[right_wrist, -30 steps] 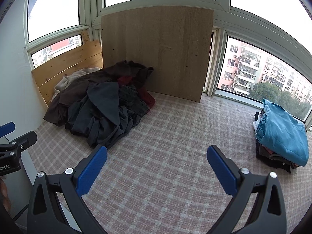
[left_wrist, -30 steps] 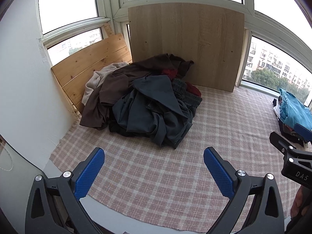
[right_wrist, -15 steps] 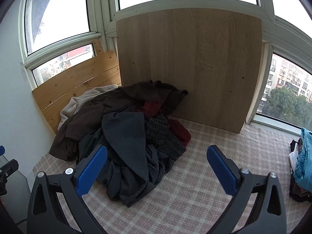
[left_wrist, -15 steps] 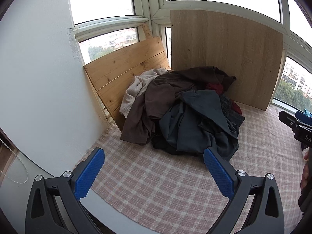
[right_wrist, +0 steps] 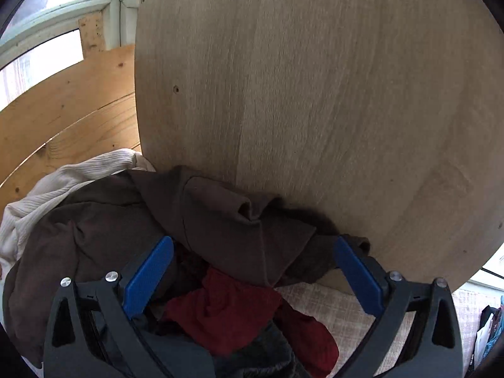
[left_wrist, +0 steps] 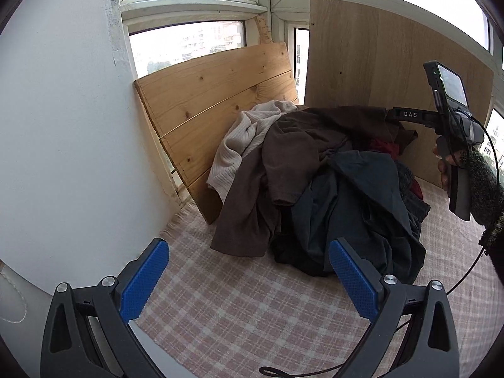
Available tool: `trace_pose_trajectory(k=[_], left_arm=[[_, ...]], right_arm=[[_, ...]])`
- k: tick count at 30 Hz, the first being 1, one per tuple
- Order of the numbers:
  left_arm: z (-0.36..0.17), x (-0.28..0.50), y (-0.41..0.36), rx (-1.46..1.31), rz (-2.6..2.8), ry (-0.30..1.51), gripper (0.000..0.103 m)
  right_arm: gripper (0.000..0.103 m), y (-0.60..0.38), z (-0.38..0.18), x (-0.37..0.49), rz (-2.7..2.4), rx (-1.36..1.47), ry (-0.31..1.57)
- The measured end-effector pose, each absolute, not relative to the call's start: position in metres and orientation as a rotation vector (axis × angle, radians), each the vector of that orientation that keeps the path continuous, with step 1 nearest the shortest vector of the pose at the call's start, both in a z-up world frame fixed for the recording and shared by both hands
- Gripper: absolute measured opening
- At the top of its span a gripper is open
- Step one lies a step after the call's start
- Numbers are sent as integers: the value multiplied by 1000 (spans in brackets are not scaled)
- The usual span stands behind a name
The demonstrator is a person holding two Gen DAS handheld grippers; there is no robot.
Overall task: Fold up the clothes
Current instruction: 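Grasp the brown fleece jacket in the heap with the right gripper and lift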
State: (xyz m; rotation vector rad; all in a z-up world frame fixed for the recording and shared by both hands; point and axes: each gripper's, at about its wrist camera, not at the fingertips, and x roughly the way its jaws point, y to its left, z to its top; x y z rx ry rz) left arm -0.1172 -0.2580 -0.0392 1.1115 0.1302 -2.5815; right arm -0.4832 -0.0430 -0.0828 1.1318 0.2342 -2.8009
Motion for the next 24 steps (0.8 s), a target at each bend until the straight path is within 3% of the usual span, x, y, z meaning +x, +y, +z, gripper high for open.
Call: trace_pose_trajectory(k=[3,5,7,8,10,17,24], left_arm=[[-49,-124,-269,1127,-2551,152,102],[-55,-128,-274,1138,-2528,161,102],[-61,-131,-278,1159,-2511,170,102],[-64,-133,-280,1169,-2505,172,102],[-67,-136,-281,1183,-2497,166,102],[-65,-136,-276,1185,-2507,148,102],[-49,-121,-269,1155,-2521,130,102]], right_arm=[[103,-55,-103,-508,-2760,1187,248],[96,-62,-113,-516,-2759,1190,294],[48,-68,-116,-520,-2721,1180,326],[42,-70,-117,-522,-2711,1196,341],[17,-67,-116,-524,-2682,1221,317],[10,-44,-47,-483,-2591,1063,6],[10,-67,102,-422,-2505,678,-116]])
